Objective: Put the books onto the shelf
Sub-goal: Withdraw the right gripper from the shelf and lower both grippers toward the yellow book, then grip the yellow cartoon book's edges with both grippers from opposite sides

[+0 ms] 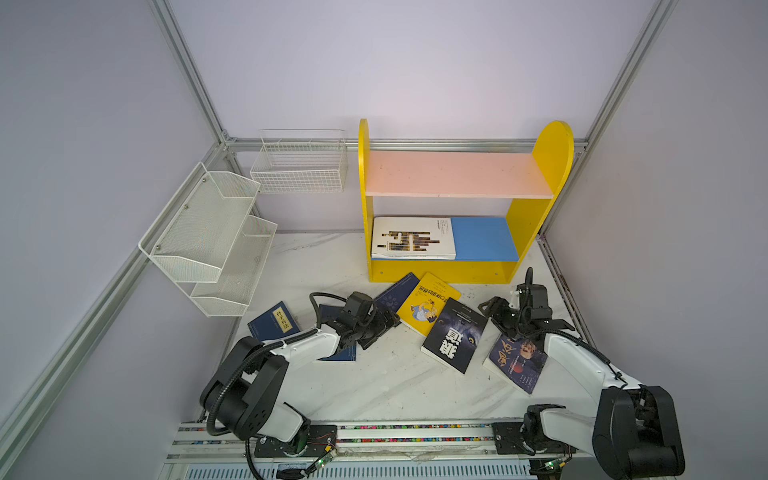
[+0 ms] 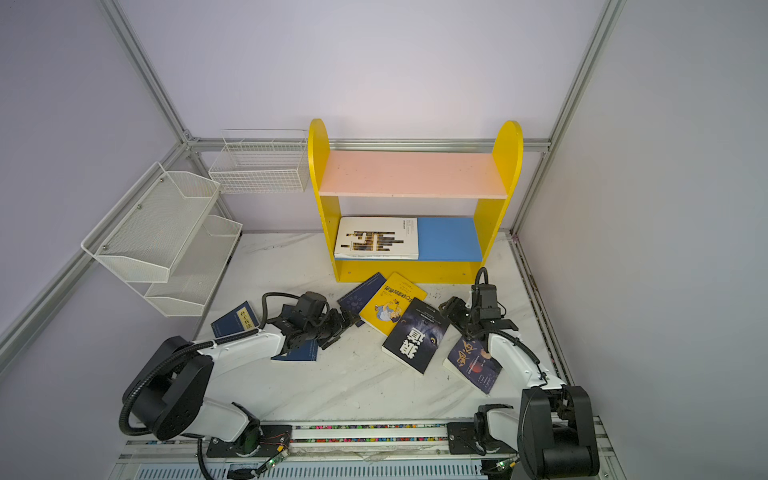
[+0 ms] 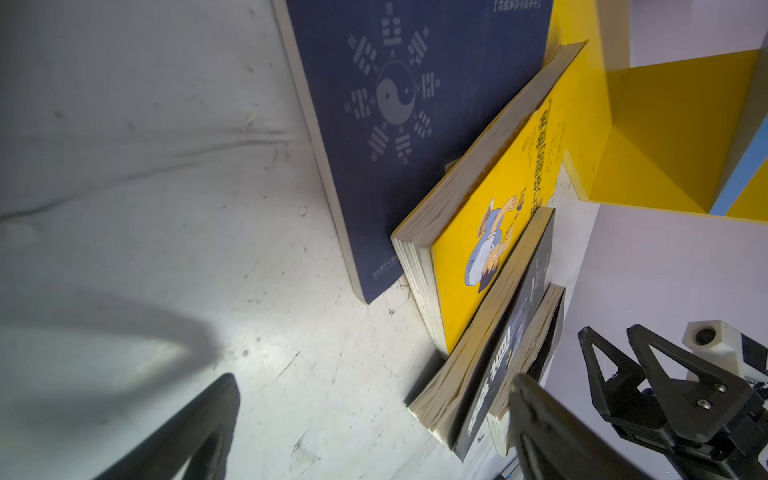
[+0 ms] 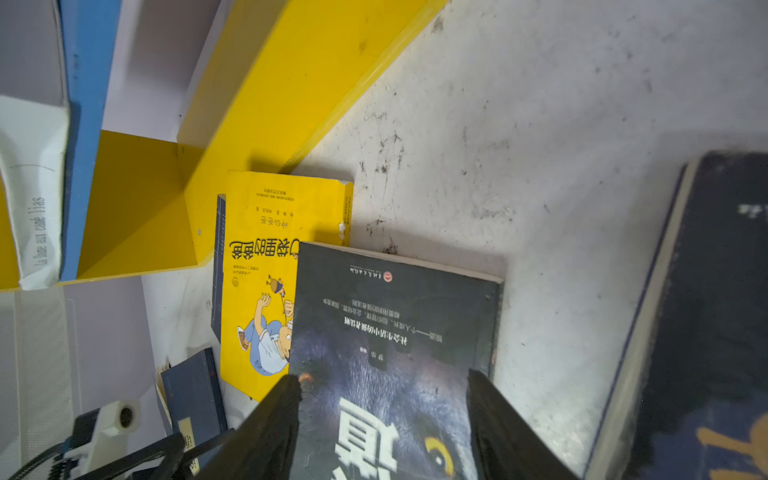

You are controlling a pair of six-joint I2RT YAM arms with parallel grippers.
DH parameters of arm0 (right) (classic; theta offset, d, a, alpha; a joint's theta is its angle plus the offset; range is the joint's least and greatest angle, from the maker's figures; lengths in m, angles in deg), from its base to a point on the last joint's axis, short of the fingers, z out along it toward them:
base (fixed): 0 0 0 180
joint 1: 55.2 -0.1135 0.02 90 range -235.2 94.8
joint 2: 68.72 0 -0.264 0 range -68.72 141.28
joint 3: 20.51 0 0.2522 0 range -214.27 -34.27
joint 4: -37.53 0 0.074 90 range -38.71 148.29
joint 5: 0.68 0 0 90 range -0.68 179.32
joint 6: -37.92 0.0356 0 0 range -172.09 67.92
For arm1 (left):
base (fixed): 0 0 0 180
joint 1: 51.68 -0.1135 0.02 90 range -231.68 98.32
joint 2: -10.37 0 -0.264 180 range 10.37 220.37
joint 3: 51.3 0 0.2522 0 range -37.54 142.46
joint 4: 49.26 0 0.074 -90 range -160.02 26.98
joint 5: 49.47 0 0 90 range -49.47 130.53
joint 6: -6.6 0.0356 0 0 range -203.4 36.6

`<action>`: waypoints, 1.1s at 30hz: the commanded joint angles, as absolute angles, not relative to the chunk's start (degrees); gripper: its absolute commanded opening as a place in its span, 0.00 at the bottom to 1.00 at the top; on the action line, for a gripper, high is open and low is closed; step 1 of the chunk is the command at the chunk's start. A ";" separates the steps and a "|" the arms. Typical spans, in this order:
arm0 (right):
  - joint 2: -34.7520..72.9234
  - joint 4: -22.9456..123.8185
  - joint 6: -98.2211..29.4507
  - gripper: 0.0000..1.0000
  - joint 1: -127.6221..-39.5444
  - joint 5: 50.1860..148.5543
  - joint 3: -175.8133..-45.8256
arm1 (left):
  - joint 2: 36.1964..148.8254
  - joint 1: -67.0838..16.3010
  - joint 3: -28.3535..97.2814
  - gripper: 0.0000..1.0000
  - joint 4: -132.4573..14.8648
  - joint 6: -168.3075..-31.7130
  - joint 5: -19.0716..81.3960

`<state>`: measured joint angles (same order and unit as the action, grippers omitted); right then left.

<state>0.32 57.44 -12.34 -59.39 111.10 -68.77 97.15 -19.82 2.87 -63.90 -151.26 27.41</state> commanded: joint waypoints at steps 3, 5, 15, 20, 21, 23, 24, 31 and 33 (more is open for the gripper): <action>4.46 42.15 -11.77 0.64 -59.76 114.01 -69.05 | 101.90 -17.66 7.60 1.00 -50.74 -158.57 27.68; 6.02 38.50 -14.96 0.64 -59.73 114.00 -69.57 | 103.30 -16.86 7.72 1.00 -48.47 -159.97 28.24; 25.04 25.72 -23.52 0.61 -61.97 115.40 -78.43 | 110.87 -12.89 11.68 0.98 -45.97 -165.65 29.89; 31.94 21.27 -22.47 0.61 -64.62 113.63 -79.98 | 111.49 -12.22 12.00 0.98 -45.73 -167.47 31.98; 33.02 20.57 -21.87 0.61 -64.84 113.66 -80.38 | 111.73 -12.12 12.16 0.99 -45.74 -167.55 32.05; 35.60 20.36 -20.83 0.61 -65.53 113.45 -81.80 | 112.43 -12.00 12.72 0.98 -45.56 -168.20 32.27; 36.51 20.45 -20.59 0.61 -65.88 113.40 -82.44 | 112.79 -11.96 12.91 0.98 -45.31 -168.53 32.27; 41.86 21.62 -19.09 0.60 -67.50 116.82 -84.54 | 113.43 -11.87 12.84 0.98 -42.05 -168.83 33.06; 43.76 22.47 -18.88 0.58 -68.03 118.96 -85.27 | 113.68 -11.89 12.82 0.97 -40.19 -168.63 33.07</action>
<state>39.99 21.88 -19.97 -66.40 114.62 -83.37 112.60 -12.15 9.62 -42.85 -168.39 31.71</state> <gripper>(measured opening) 0.583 0.972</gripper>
